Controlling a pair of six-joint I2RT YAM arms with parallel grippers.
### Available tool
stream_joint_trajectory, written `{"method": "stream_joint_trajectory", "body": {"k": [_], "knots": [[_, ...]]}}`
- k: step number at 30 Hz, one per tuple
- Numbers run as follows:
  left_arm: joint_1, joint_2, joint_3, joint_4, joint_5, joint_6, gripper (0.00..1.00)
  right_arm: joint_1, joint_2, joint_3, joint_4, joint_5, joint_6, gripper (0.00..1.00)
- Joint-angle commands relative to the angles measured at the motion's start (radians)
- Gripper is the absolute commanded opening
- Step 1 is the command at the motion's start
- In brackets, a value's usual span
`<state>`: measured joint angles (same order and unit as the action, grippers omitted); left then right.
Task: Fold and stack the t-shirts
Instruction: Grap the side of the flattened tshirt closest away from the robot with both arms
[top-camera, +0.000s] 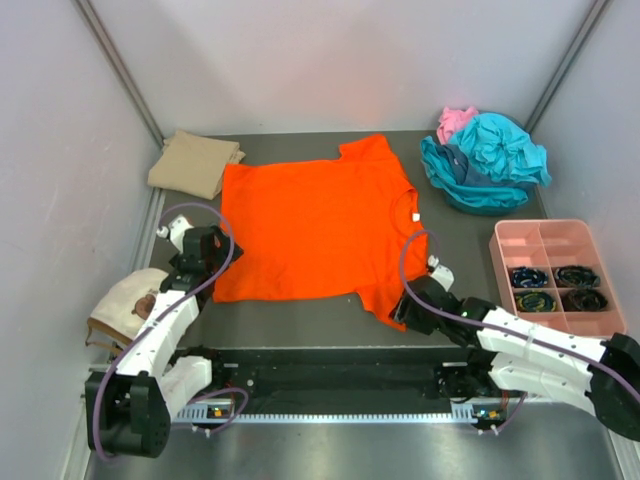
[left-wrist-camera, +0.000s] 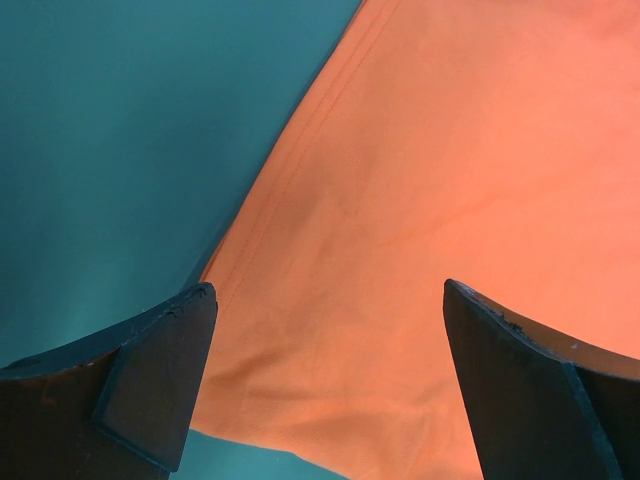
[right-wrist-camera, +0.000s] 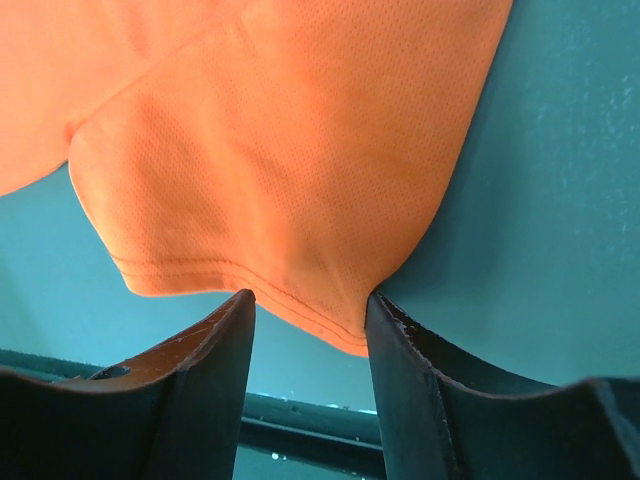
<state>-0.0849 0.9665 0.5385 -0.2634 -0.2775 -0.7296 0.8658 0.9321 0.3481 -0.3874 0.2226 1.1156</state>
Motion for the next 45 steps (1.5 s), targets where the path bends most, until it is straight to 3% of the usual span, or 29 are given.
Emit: {"method": "stream_joint_trajectory", "body": {"k": [1, 10, 25, 30, 34, 40, 45], "knots": [[0.001, -0.008, -0.015, 0.02, -0.003, 0.007, 0.99, 0.036, -0.007, -0.032, -0.145, -0.012, 0.029, 0.49], [0.001, 0.011, -0.025, 0.041, 0.009, -0.001, 0.99, 0.045, -0.099, -0.055, -0.238, 0.003, 0.056, 0.48], [0.001, 0.017, -0.012, 0.038, 0.0, 0.002, 0.99, 0.045, -0.001, -0.063, -0.137, -0.012, 0.047, 0.41], [0.001, 0.021, -0.015, 0.041, -0.002, 0.002, 0.99, 0.047, -0.001, -0.066, -0.137, -0.009, 0.053, 0.29], [0.001, 0.024, -0.014, 0.038, -0.009, 0.01, 0.99, 0.045, -0.001, -0.063, -0.142, -0.002, 0.049, 0.0], [0.002, 0.015, 0.031, -0.081, -0.124, 0.009, 0.99, 0.047, 0.004, -0.043, -0.137, 0.015, 0.021, 0.0], [0.002, 0.002, 0.049, -0.189, -0.111, -0.022, 0.99, 0.045, 0.028, -0.031, -0.117, 0.017, -0.013, 0.0]]}}
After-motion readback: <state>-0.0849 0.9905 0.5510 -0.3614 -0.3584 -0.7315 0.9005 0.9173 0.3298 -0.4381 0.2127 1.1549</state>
